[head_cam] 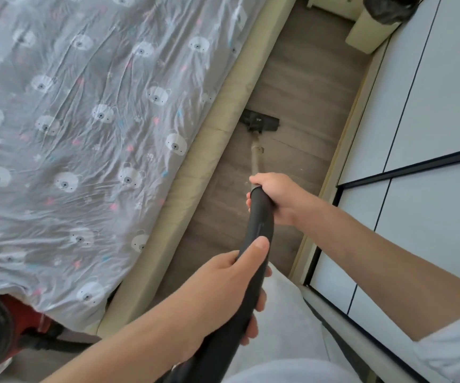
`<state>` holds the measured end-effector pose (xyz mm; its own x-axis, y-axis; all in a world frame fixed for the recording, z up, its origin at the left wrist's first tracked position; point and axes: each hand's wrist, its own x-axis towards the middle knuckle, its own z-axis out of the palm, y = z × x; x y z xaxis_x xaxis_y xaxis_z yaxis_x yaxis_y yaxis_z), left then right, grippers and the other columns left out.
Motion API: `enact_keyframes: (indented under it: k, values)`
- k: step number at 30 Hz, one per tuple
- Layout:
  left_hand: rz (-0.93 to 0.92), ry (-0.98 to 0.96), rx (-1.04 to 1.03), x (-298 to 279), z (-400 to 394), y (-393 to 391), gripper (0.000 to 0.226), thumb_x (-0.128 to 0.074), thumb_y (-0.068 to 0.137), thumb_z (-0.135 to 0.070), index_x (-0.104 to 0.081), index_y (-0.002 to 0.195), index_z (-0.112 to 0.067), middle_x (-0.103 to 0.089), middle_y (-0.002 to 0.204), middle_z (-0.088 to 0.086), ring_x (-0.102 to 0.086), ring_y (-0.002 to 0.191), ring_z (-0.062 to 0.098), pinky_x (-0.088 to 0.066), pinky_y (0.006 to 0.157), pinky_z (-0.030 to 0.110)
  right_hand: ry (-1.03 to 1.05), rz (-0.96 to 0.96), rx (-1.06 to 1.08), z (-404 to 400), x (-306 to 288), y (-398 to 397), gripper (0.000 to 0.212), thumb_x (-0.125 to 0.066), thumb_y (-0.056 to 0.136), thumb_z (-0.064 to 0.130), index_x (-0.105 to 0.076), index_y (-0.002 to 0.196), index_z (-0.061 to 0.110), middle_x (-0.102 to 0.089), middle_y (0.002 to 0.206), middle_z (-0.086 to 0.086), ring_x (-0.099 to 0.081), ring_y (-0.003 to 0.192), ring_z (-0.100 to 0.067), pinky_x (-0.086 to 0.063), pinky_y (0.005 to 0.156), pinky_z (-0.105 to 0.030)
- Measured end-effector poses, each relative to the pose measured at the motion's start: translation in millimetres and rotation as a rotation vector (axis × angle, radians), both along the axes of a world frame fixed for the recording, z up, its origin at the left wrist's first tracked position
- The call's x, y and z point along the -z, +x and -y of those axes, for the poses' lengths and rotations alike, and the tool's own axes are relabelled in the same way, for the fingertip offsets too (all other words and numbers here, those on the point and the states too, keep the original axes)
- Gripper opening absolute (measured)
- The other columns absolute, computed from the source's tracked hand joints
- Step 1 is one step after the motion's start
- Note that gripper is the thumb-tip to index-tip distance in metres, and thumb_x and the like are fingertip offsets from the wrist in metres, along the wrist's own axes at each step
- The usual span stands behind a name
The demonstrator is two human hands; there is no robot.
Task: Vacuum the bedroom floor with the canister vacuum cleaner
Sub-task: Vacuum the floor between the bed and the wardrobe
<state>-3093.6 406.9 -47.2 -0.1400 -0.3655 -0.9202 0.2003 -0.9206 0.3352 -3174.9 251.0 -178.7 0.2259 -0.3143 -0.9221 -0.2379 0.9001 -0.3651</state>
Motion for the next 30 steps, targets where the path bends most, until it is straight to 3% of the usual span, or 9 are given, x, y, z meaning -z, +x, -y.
enact_keyframes:
  k: [2,5,8,10,13,16,25,28,30]
  values:
    - [-0.019,0.034,-0.001,-17,-26,15,0.063,-0.057,0.079,-0.073,-0.067,0.099,-0.013,-0.063,0.063,0.005,-0.056,0.042,0.023,-0.047,0.044,0.026,0.034,0.026,0.032,-30,-4,6,0.018,-0.052,0.098,0.018,-0.045,0.112,0.008,-0.050,0.087,-0.013,-0.055,0.058,-0.022,-0.049,0.048,-0.027]
    - [-0.054,0.007,0.079,-41,-63,32,0.069,-0.057,0.060,-0.077,-0.070,0.091,-0.017,-0.064,0.065,0.007,-0.058,0.049,0.024,-0.047,0.050,0.025,0.082,0.057,0.020,-76,-12,9,0.021,-0.056,0.097,0.021,-0.043,0.112,0.012,-0.050,0.088,-0.013,-0.055,0.065,-0.023,-0.052,0.059,-0.032]
    - [-0.014,0.000,0.122,-38,-78,32,0.077,-0.051,0.064,-0.078,-0.068,0.101,-0.013,-0.065,0.064,0.005,-0.057,0.051,0.021,-0.045,0.051,0.023,0.088,0.075,0.058,-96,-13,5,0.027,-0.056,0.097,0.019,-0.034,0.114,0.017,-0.049,0.096,-0.016,-0.058,0.058,-0.023,-0.053,0.057,-0.033]
    - [-0.016,0.010,0.108,-28,-78,23,0.069,-0.050,0.080,-0.074,-0.064,0.103,-0.011,-0.063,0.062,0.003,-0.056,0.047,0.022,-0.045,0.049,0.024,0.065,0.070,0.075,-92,-11,1,0.025,-0.054,0.099,0.018,-0.035,0.114,0.017,-0.048,0.099,-0.017,-0.058,0.054,-0.022,-0.052,0.049,-0.030]
    - [-0.032,-0.023,0.088,3,-55,5,0.055,-0.050,0.094,-0.066,-0.061,0.103,-0.013,-0.062,0.061,-0.001,-0.058,0.044,0.021,-0.047,0.046,0.024,0.021,0.045,0.088,-60,-2,-8,0.018,-0.050,0.100,0.018,-0.039,0.112,0.011,-0.049,0.080,-0.014,-0.052,0.052,-0.020,-0.049,0.042,-0.025]
    - [0.011,-0.075,0.153,42,-2,-7,0.054,-0.050,0.093,-0.068,-0.062,0.105,-0.017,-0.064,0.061,-0.005,-0.062,0.046,0.017,-0.050,0.046,0.025,0.008,0.010,0.097,-4,18,-15,0.020,-0.047,0.102,0.022,-0.040,0.110,0.006,-0.048,0.071,-0.010,-0.050,0.053,-0.017,-0.046,0.039,-0.021]
    - [0.041,-0.164,-0.022,129,177,-21,0.050,-0.058,0.094,-0.062,-0.066,0.094,-0.012,-0.065,0.059,0.000,-0.059,0.043,0.016,-0.051,0.049,0.026,-0.194,-0.221,-0.073,192,87,-4,0.023,-0.052,0.099,0.030,-0.042,0.108,0.011,-0.056,0.085,-0.009,-0.056,0.057,-0.017,-0.047,0.043,-0.024]
    - [0.062,-0.172,-0.048,146,205,-15,0.055,-0.059,0.092,-0.063,-0.067,0.098,-0.010,-0.066,0.056,-0.001,-0.059,0.041,0.016,-0.050,0.046,0.023,-0.230,-0.239,-0.004,219,103,3,0.021,-0.056,0.098,0.031,-0.045,0.102,0.013,-0.056,0.100,-0.009,-0.059,0.057,-0.017,-0.048,0.038,-0.021]
    - [0.067,-0.166,-0.061,158,200,-8,0.057,-0.060,0.090,-0.065,-0.067,0.098,-0.010,-0.066,0.055,-0.001,-0.058,0.040,0.016,-0.049,0.044,0.023,-0.222,-0.238,-0.005,217,114,12,0.020,-0.056,0.097,0.031,-0.045,0.095,0.015,-0.057,0.097,-0.008,-0.061,0.058,-0.017,-0.049,0.040,-0.023]
